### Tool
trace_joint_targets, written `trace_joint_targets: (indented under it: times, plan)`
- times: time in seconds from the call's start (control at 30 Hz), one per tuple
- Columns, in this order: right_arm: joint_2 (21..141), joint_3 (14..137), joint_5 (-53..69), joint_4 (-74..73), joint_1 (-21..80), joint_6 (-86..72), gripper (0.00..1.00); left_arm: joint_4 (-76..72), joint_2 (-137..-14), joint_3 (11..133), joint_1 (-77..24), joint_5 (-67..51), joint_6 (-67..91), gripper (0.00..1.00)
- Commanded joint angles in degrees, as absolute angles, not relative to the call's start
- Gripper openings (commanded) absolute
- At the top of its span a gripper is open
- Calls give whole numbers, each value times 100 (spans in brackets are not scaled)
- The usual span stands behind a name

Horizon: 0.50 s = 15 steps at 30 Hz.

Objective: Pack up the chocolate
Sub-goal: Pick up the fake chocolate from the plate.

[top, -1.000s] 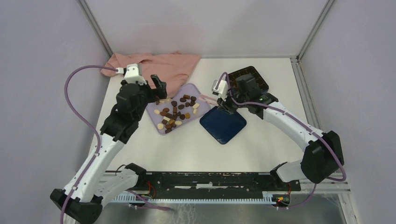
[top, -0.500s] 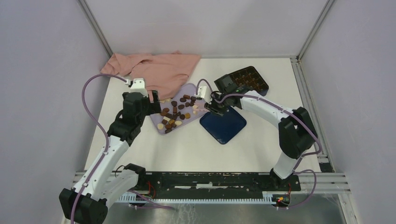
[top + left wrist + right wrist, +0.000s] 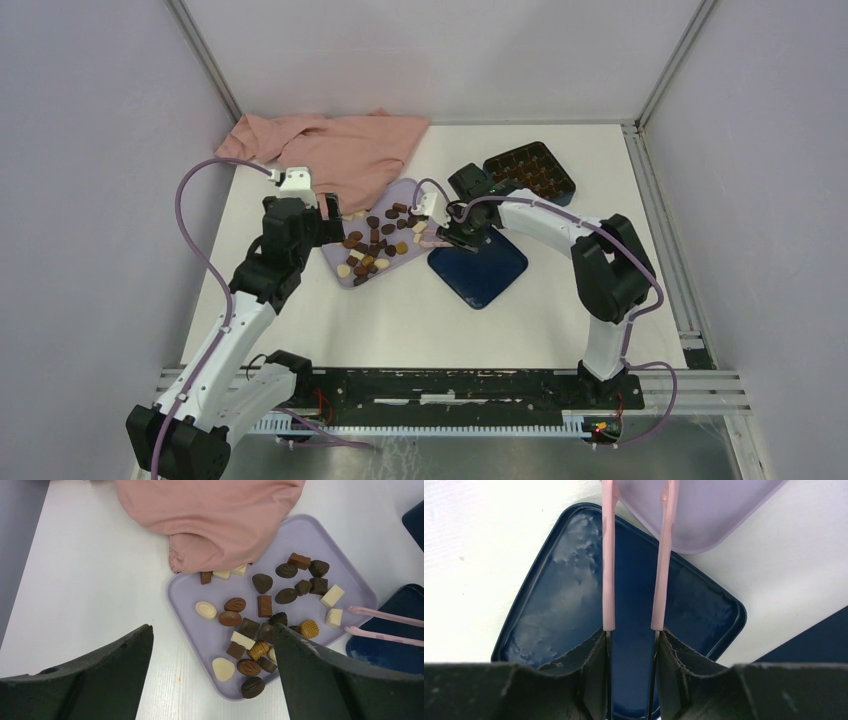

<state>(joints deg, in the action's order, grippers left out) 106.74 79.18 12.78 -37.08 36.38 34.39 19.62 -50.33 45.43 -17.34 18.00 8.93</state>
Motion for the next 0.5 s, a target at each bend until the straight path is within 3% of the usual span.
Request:
trace_joint_targets:
  times: [0.0,0.47]
  plan:
    - [10854,8340,1132,-3800,3672,3428,40,1792,-5013,4570,-1706,1747,659,93]
    - [11272,8764,1412,-4016,3739,3396,42,1774,-4995,4562,-1705,1619,653,93]
